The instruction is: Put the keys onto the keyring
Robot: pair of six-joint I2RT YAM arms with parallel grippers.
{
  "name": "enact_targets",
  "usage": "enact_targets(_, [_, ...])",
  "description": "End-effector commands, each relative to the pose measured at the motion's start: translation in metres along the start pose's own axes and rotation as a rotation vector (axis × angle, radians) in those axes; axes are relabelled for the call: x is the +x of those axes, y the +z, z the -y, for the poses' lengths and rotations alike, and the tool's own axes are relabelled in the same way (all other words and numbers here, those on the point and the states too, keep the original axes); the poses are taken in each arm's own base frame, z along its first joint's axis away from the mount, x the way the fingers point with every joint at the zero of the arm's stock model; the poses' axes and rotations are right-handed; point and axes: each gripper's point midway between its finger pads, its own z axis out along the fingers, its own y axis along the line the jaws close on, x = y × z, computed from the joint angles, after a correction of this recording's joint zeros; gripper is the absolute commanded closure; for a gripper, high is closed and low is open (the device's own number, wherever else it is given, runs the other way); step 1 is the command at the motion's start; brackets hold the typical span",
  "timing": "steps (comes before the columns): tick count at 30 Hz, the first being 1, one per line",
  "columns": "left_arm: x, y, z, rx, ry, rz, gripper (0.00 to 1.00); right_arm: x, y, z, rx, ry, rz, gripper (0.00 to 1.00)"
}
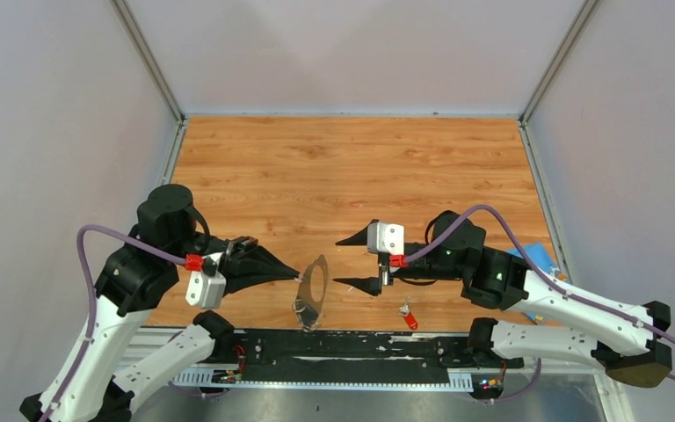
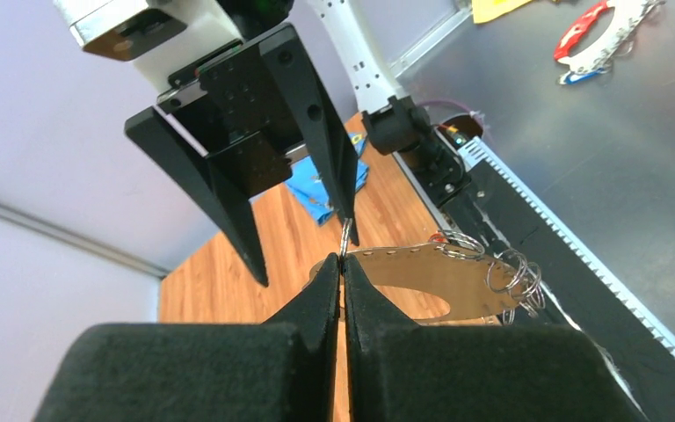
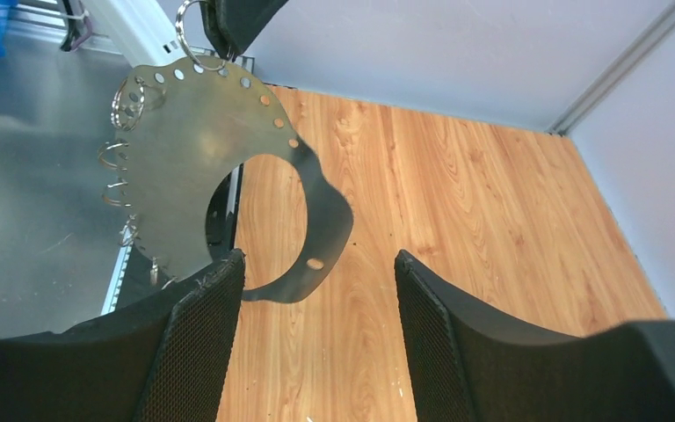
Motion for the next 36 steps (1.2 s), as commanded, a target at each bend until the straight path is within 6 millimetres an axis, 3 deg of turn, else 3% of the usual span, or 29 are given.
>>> enact_targets(1, [-0.022, 0.002, 0.005, 0.051, -0.005, 0.075, 1.00, -0.014, 0.005, 0.000, -0.094, -0.058, 0.033, 0.34])
enact_targets(11, [-0.010, 0.004, 0.010, 0.053, -0.073, 0.060, 1.00, -0.029, 0.017, -0.003, -0.255, -0.020, 0.120, 0.33])
enact_targets(20, [-0.007, 0.005, 0.012, 0.058, -0.099, 0.061, 1.00, -0.021, 0.038, 0.001, -0.361, -0.002, 0.128, 0.32])
enact_targets(23, [-0.002, 0.004, 0.014, 0.050, -0.106, 0.048, 1.00, -0.024, 0.038, -0.011, -0.479, 0.021, 0.145, 0.33])
enact_targets(26, [0.008, 0.004, 0.014, 0.033, -0.114, 0.021, 1.00, -0.025, 0.035, -0.024, -0.596, 0.062, 0.144, 0.48])
enact_targets(31, [0.023, 0.002, 0.009, -0.010, -0.089, -0.042, 1.00, -0.015, 0.027, -0.030, -0.637, 0.152, 0.080, 0.96])
enact_targets(36, [0.029, 0.000, 0.002, -0.033, -0.027, -0.076, 1.00, -0.008, 0.018, -0.033, -0.597, 0.185, 0.049, 1.00])
